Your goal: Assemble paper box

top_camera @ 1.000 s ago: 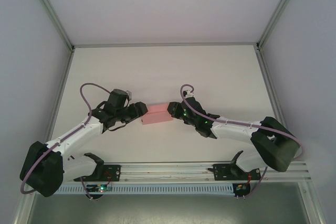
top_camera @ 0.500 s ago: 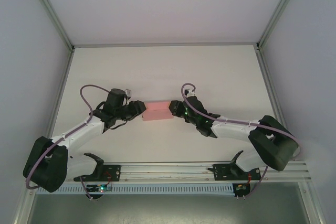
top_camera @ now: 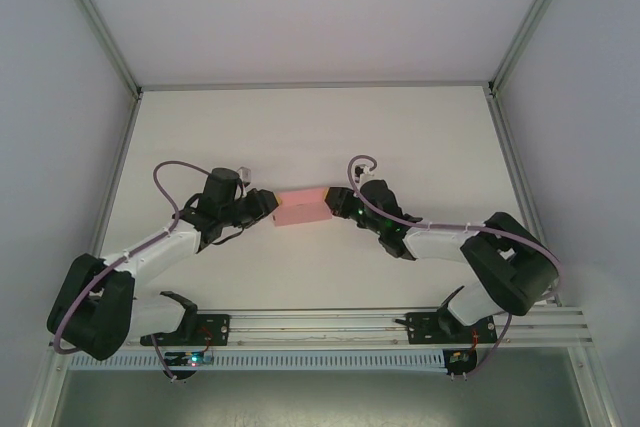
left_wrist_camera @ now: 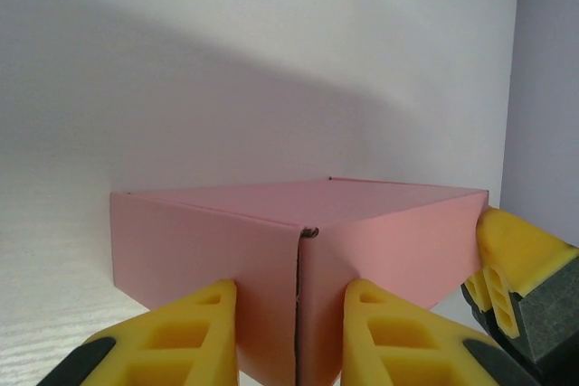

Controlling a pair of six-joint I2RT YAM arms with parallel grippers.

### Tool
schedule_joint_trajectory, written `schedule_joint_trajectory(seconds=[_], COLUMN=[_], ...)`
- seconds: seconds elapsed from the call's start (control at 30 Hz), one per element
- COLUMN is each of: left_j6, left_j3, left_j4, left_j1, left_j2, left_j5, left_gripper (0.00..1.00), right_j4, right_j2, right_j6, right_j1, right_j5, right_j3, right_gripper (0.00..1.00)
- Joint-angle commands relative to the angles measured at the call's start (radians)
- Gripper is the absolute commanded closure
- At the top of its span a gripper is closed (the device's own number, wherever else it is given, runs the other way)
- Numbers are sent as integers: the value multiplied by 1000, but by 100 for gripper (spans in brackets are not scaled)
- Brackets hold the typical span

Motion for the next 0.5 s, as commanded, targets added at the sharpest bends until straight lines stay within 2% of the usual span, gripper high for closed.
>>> schedule_joint_trajectory(seconds=[0.0, 0.23, 0.37, 0.47], left_j6=[17, 139, 170, 176], left_j3=[-79, -65, -42, -25], left_j4=[-134, -123, -156, -170], left_j1=[20, 20, 19, 18], left_j2=[98, 108, 85, 57], left_j5=[-68, -48, -57, -63], left_gripper=[100, 100, 100, 92], right_j4=[-198, -32, -80, -182], right_j2=[110, 177, 154, 100], right_j6=[-67, -43, -63, -90], right_j1=[-9, -23, -23, -24], right_j5=[-107, -186, -189, -147], right_j3=[-104, -112, -76, -41], right_gripper=[100, 100, 100, 100])
